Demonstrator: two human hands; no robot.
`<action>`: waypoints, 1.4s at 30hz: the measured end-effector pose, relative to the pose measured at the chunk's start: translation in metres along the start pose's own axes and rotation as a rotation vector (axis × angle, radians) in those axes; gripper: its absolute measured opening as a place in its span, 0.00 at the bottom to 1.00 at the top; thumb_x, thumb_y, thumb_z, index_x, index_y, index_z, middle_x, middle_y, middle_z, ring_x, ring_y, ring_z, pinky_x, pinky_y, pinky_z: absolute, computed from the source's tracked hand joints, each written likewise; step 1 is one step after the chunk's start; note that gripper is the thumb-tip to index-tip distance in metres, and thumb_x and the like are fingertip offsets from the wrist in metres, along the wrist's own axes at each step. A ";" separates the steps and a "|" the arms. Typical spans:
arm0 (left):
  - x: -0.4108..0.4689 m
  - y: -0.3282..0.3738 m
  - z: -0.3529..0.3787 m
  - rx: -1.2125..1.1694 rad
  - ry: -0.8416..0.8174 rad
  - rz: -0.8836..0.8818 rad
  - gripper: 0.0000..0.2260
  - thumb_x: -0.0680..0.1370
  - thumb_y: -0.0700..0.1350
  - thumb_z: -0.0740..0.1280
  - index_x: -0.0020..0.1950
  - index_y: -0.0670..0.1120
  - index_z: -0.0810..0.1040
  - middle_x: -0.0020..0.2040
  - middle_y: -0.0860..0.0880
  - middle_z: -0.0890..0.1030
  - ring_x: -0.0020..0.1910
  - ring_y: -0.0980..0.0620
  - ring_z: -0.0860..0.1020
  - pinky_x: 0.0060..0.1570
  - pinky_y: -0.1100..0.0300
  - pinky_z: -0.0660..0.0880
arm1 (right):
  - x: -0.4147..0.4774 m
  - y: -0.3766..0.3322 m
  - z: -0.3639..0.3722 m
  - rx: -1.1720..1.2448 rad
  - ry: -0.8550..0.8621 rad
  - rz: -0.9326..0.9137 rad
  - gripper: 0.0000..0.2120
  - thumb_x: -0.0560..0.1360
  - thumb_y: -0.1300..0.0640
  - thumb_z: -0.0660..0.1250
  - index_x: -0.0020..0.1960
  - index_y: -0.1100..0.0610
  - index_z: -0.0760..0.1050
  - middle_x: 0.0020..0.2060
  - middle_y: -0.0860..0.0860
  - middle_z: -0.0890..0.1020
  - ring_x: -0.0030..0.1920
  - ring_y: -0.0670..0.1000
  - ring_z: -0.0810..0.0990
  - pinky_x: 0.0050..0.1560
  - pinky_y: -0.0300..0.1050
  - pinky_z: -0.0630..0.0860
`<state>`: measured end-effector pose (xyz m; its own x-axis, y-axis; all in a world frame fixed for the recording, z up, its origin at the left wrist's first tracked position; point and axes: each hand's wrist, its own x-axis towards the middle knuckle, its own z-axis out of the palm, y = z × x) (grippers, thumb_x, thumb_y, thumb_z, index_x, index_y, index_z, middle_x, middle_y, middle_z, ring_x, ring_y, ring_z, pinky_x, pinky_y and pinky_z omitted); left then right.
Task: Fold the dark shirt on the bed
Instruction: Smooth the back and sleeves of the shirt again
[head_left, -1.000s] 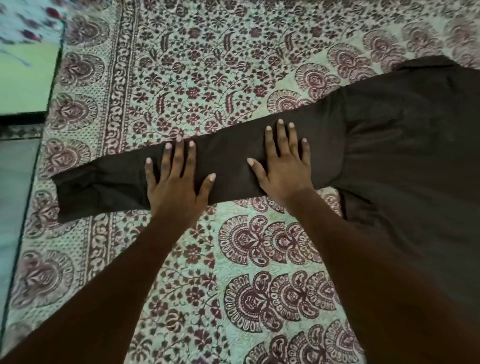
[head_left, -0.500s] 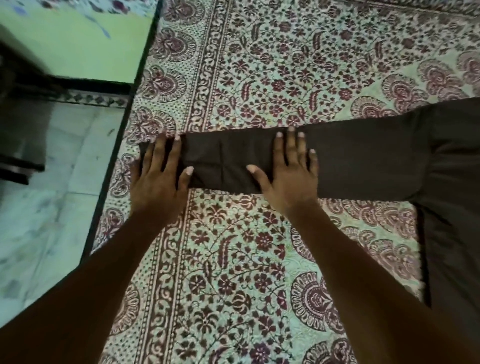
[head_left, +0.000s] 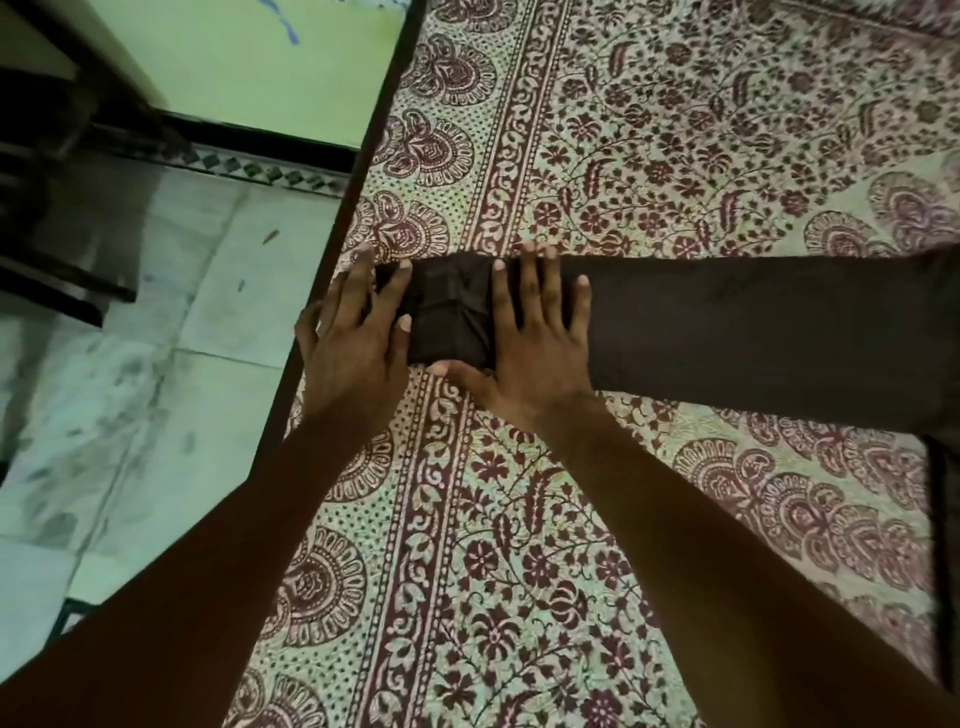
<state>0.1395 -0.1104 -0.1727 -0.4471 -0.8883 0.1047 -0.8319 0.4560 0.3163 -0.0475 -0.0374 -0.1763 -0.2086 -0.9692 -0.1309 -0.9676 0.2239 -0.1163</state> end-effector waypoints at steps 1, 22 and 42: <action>0.001 -0.003 -0.002 -0.041 -0.016 0.002 0.23 0.86 0.53 0.55 0.82 0.55 0.64 0.84 0.46 0.59 0.80 0.41 0.62 0.74 0.37 0.59 | 0.002 -0.008 0.001 0.000 -0.005 -0.028 0.59 0.71 0.17 0.42 0.85 0.60 0.46 0.84 0.62 0.46 0.84 0.63 0.40 0.80 0.70 0.39; 0.034 0.041 -0.020 -0.555 0.052 -0.774 0.19 0.76 0.49 0.77 0.61 0.52 0.73 0.52 0.55 0.82 0.66 0.49 0.78 0.67 0.47 0.61 | 0.008 -0.015 0.004 0.119 0.104 0.100 0.26 0.83 0.33 0.47 0.80 0.28 0.51 0.85 0.50 0.50 0.84 0.60 0.46 0.80 0.67 0.48; 0.015 0.073 -0.016 0.042 -0.158 -0.148 0.18 0.83 0.55 0.65 0.62 0.41 0.80 0.71 0.39 0.68 0.71 0.38 0.68 0.67 0.38 0.71 | -0.020 0.028 -0.032 0.392 -0.080 0.125 0.24 0.86 0.46 0.57 0.82 0.41 0.62 0.85 0.49 0.51 0.85 0.57 0.44 0.80 0.70 0.44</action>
<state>0.0771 -0.0915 -0.1331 -0.3624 -0.9277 -0.0902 -0.9037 0.3260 0.2776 -0.0749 -0.0148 -0.1457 -0.2943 -0.9247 -0.2415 -0.8052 0.3761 -0.4585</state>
